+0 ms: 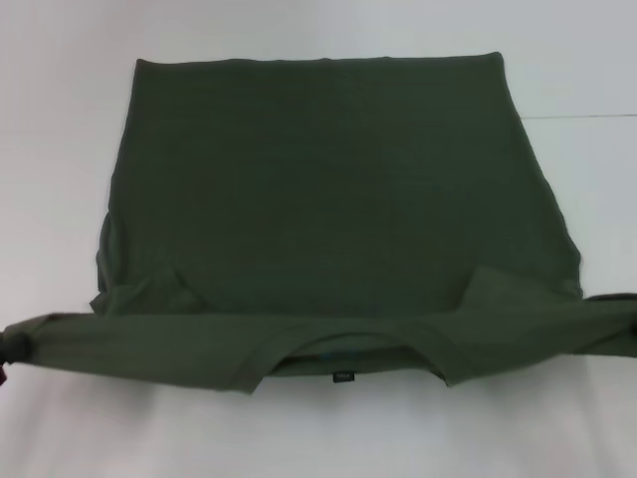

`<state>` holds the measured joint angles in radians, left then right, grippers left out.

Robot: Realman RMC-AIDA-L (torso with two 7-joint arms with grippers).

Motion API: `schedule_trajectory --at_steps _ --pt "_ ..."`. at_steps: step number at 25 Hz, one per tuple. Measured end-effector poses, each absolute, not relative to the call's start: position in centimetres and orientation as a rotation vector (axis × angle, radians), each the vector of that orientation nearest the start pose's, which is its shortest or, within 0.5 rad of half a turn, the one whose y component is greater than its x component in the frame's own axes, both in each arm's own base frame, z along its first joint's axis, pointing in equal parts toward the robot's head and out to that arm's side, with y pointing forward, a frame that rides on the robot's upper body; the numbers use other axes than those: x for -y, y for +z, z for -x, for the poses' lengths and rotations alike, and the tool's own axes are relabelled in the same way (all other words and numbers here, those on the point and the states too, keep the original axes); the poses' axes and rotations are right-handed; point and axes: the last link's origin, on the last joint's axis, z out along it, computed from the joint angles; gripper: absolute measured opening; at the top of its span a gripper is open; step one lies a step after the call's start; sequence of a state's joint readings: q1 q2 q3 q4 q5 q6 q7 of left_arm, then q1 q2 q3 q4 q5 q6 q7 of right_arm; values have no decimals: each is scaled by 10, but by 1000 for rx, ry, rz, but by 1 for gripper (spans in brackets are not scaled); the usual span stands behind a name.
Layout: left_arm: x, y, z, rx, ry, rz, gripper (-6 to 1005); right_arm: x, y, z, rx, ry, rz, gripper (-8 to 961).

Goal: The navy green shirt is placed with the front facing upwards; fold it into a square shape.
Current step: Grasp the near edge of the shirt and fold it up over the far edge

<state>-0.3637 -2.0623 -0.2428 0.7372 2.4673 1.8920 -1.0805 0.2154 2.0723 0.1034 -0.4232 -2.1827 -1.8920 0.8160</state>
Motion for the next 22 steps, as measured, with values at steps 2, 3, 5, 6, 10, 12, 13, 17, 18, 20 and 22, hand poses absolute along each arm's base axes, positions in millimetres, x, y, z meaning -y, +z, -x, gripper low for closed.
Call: schedule_trajectory --at_steps 2,3,5,6,10,12,13,17,18,20,22 --pt "-229 70 365 742 -751 2274 26 -199 36 -353 -538 1006 2125 47" --pt "-236 68 365 749 -749 2262 26 -202 35 -352 -540 1008 2121 47" --pt "-247 66 365 759 -746 2246 26 -211 35 -351 -555 1011 2111 47" --pt "-253 65 364 762 -742 2238 26 -217 35 -351 -572 1009 2104 47" --pt "-281 60 360 751 -716 2217 26 -237 37 -352 -629 992 2077 47" --pt "-294 59 358 743 -689 2197 26 -247 38 -352 -641 983 2067 47" --pt "-301 58 356 740 -680 2187 26 -252 38 -351 -654 976 2061 47" --pt "-327 51 351 740 -643 2144 26 -277 39 -350 -718 953 2038 46" --pt "-333 49 349 735 -633 2141 26 -283 39 -349 -730 943 2033 46" --pt "-345 45 344 725 -607 2137 26 -294 39 -348 -741 921 2024 46" --pt "-357 42 341 719 -580 2121 26 -306 38 -347 -763 899 2013 46"
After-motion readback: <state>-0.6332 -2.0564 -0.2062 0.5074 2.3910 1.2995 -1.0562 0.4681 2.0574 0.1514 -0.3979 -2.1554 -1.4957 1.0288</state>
